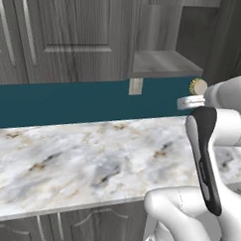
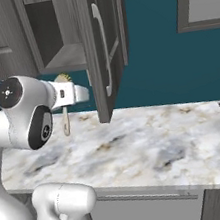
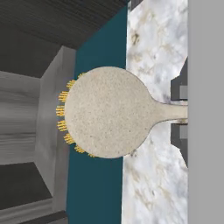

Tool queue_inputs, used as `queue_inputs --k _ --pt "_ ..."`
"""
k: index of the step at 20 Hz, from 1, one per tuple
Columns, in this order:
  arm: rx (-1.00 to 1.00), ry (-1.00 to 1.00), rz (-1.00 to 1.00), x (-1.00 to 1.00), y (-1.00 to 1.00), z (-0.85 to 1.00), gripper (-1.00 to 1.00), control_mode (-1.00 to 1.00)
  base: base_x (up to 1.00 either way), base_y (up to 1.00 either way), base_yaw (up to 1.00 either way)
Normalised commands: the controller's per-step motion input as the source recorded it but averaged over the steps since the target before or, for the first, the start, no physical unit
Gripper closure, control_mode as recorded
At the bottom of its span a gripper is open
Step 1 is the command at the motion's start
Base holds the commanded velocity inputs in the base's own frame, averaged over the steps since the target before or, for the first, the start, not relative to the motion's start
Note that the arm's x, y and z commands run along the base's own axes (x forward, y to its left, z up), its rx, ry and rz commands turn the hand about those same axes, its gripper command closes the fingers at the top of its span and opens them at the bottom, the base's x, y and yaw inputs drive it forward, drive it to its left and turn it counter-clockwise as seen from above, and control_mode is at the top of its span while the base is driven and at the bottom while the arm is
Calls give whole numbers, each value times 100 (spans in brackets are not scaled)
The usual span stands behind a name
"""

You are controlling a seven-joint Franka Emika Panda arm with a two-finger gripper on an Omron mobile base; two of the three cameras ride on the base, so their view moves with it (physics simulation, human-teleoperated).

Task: Pick up the bar soap and dish brush from the sink, and place them back in the cabinet, and close the cabinet door.

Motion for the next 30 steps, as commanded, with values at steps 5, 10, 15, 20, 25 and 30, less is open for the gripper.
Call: queue_inputs --k 5,10,15,20,25,30 --pt "-1 -13 0 -10 0 33 100 -100 0 0 0" --pt "-3 -8 0 0 0 35 100 -100 0 0 0" --pt "-2 -8 0 0 0 33 100 -100 0 0 0" --pt "-1 -4 0 8 3 31 100 -100 0 0 0" --pt "0 -1 0 20 2 28 100 -100 0 0 0" --pt "0 0 0 24 0 29 100 -100 0 0 0"
